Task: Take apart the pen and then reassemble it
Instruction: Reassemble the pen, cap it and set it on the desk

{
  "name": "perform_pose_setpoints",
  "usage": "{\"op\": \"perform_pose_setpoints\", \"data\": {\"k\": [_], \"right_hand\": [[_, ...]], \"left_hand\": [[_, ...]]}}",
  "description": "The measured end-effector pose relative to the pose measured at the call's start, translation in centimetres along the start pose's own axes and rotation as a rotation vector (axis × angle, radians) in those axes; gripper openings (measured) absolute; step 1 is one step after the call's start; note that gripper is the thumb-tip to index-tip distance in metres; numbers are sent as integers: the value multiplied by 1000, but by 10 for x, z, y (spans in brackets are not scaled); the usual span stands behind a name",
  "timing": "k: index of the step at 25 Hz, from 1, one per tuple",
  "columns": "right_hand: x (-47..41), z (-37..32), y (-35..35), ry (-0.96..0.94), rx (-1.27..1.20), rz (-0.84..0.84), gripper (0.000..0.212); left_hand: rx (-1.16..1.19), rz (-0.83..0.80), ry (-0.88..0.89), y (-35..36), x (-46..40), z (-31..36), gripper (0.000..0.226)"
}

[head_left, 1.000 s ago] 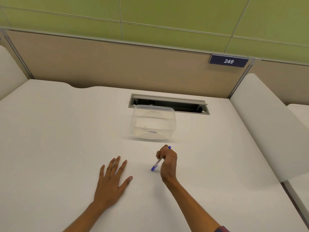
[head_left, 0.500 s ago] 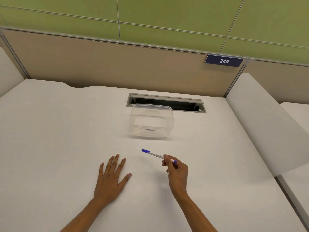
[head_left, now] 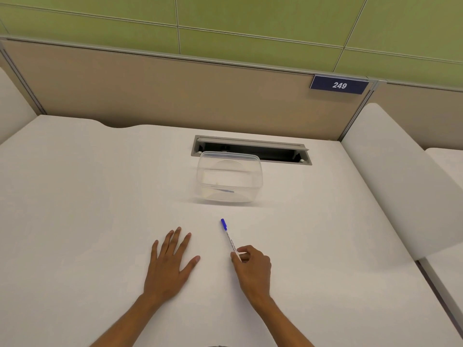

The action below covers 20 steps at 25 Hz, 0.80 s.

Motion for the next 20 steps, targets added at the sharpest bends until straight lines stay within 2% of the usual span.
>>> {"op": "perform_pose_setpoints", "data": {"k": [4, 7, 11, 20], "right_hand": [[-1, -7, 5, -86, 374, 0, 24], [-2, -11, 14, -160, 502, -41, 29], [0, -11, 23, -199, 569, -96, 31], [-11, -16, 38, -171, 526, -112, 28]], "left_hand": [[4, 6, -1, -1, 0, 1, 76], [1, 5, -4, -1, 0, 1, 77], [4, -1, -5, -1, 0, 1, 76], [-17, -36, -12, 0, 0, 1, 74]]}}
Point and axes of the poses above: each hand's wrist, its own x-axis away from the middle knuckle, its own y-axis out of the palm, z = x × y, the point moved 6 cm from there along -x, towards the middle knuckle, and after that the axes turned 12 degrees about -x, right-handed, at the moved point
